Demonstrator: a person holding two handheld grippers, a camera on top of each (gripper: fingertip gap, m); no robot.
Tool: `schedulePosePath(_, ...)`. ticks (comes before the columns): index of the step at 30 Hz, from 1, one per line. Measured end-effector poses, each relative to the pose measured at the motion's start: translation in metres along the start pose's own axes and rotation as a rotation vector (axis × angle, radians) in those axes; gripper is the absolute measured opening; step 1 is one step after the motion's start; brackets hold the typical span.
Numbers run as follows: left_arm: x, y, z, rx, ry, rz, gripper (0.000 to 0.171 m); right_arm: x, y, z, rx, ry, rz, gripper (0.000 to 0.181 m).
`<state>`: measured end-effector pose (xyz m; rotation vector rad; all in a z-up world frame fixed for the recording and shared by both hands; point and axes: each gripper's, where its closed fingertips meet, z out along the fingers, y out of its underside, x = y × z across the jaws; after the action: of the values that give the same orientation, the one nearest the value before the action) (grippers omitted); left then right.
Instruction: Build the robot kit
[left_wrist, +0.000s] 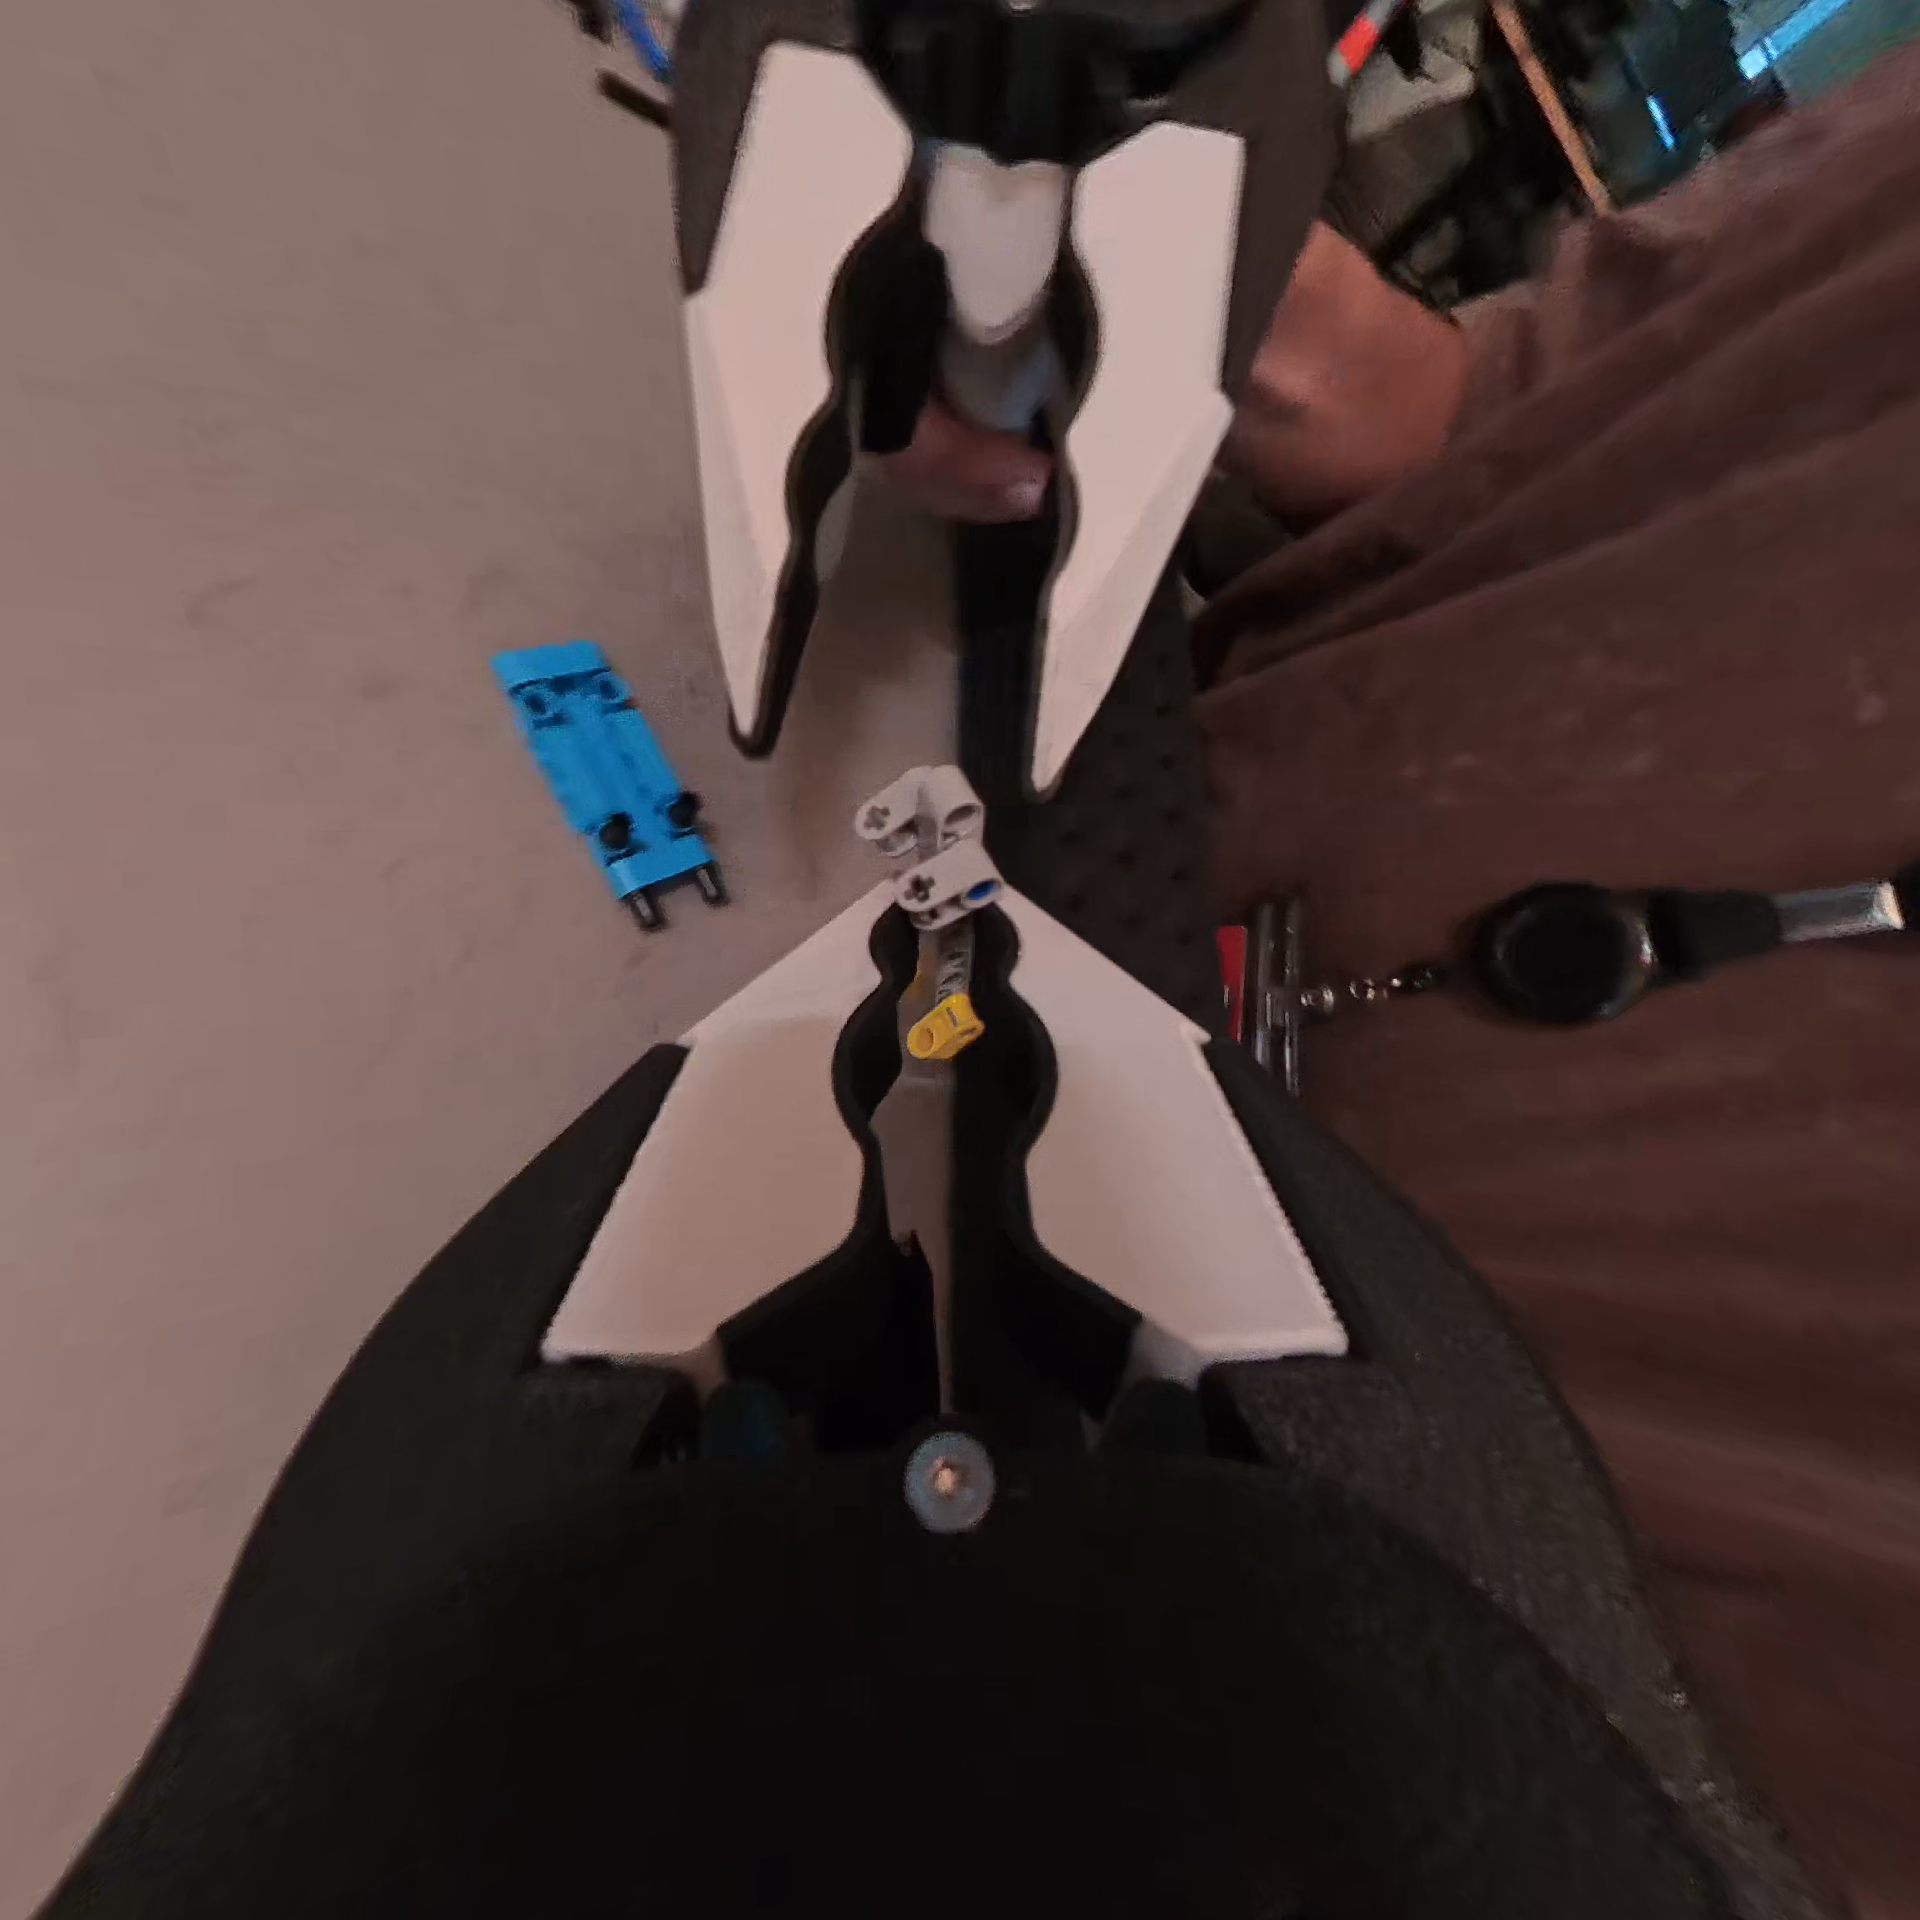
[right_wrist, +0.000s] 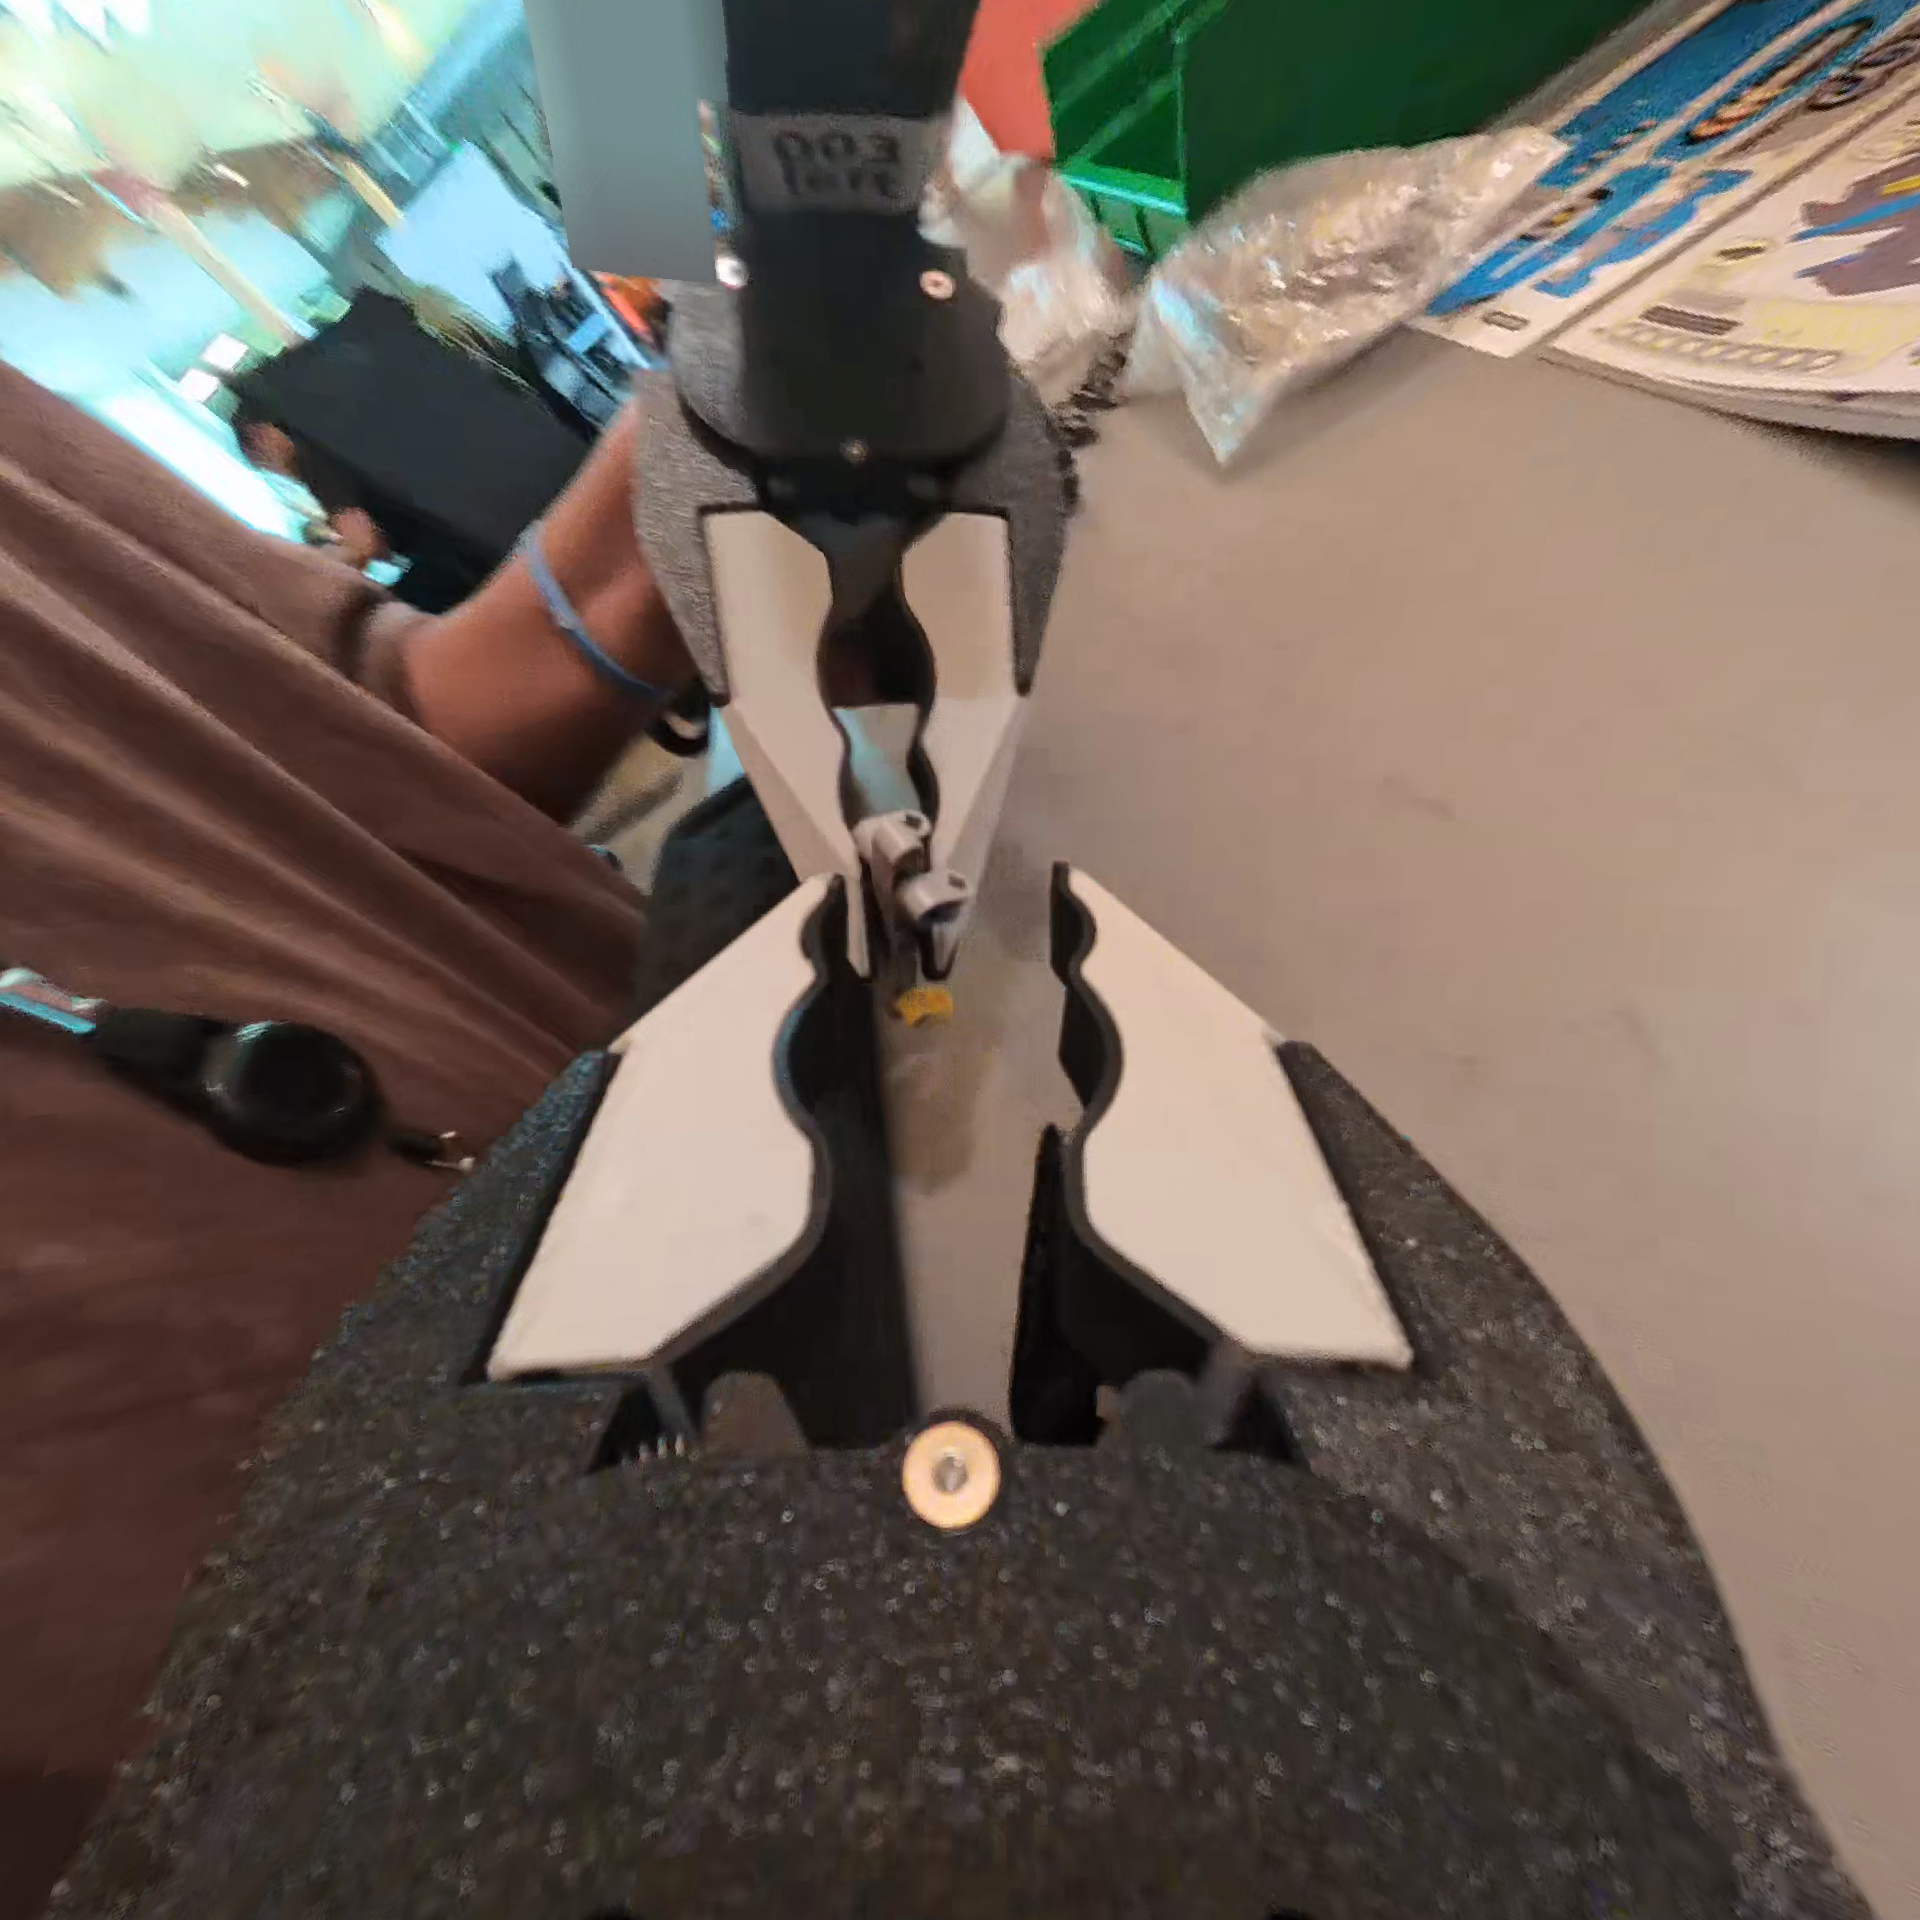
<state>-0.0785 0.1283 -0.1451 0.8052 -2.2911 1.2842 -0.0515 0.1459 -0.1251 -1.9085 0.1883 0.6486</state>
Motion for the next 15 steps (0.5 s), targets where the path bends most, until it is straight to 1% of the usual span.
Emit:
schedulePosePath(2, 0.006, 0.001, 0.006, -0.038, 0.038, 0.044, 0.009, -0.006, 0.006, -0.001, 0.002, -0.049, 0.014, 0.031)
schedulePosePath(4, 0.011, -0.002, 0.01, -0.049, 0.069, 0.063, 0.009, -0.018, 0.01, -0.002, -0.015, -0.126, 0.003, 0.028)
schedulePosePath(6, 0.012, -0.003, 0.013, -0.064, 0.078, 0.077, 0.009, -0.018, 0.012, -0.002, -0.026, -0.137, -0.005, 0.018)
schedulePosePath(8, 0.007, -0.005, 0.015, -0.063, 0.055, 0.066, 0.009, -0.015, 0.014, -0.004, -0.042, -0.143, 0.0, 0.018)
schedulePosePath(10, -0.006, -0.009, 0.014, -0.029, -0.009, 0.025, 0.013, -0.005, 0.011, -0.005, -0.027, -0.1, 0.021, 0.016)
schedulePosePath(11, -0.018, -0.008, 0.013, -0.016, -0.066, 0.002, 0.017, 0.002, 0.011, -0.006, -0.024, -0.08, 0.06, 0.01)
schedulePosePath(13, -0.039, -0.005, 0.007, 0.019, -0.183, -0.029, 0.024, 0.023, 0.013, -0.009, -0.009, -0.003, 0.175, 0.009)
schedulePosePath(15, -0.049, -0.003, 0.0, 0.083, -0.262, -0.039, 0.025, 0.036, 0.017, -0.011, 0.016, 0.018, 0.316, 0.009)
